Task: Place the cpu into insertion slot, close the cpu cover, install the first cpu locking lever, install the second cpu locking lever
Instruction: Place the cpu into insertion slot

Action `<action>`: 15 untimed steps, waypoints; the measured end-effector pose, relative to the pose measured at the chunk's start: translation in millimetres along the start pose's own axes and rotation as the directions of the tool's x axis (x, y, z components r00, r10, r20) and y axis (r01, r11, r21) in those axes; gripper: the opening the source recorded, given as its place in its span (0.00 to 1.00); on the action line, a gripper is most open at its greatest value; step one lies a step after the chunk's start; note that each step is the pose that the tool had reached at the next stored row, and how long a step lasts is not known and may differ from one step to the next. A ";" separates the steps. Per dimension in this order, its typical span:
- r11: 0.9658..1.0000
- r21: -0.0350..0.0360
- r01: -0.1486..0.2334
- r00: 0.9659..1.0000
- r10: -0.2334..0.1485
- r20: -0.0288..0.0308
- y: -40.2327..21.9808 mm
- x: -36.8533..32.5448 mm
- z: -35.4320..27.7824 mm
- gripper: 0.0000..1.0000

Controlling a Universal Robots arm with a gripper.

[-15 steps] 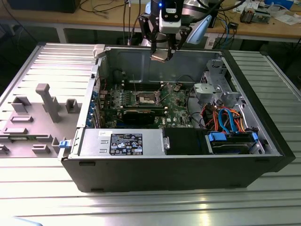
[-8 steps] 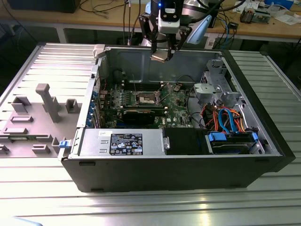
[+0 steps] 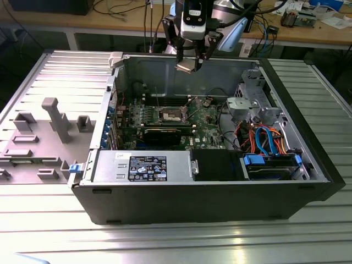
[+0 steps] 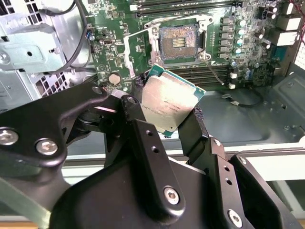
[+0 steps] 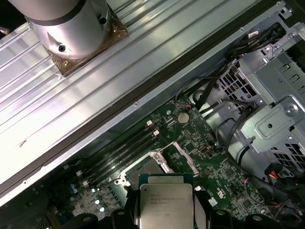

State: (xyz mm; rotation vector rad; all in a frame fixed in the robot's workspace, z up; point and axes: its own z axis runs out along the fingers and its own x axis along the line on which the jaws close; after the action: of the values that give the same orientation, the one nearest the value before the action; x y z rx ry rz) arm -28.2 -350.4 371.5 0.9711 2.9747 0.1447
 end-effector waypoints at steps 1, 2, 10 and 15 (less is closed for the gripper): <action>1.000 0.000 -0.016 1.000 0.016 0.001 0.0 0.0 0.2 0.55; 0.999 -0.001 -0.033 0.999 0.033 0.003 0.0 0.0 0.4 0.55; 0.996 -0.002 -0.085 0.996 0.085 0.008 -0.1 0.0 0.7 0.55; 0.993 -0.003 -0.119 0.993 0.119 0.011 -0.1 0.0 0.7 0.55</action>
State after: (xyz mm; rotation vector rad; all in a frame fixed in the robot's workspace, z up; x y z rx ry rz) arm -28.3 -350.4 370.8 1.1458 2.9060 0.1433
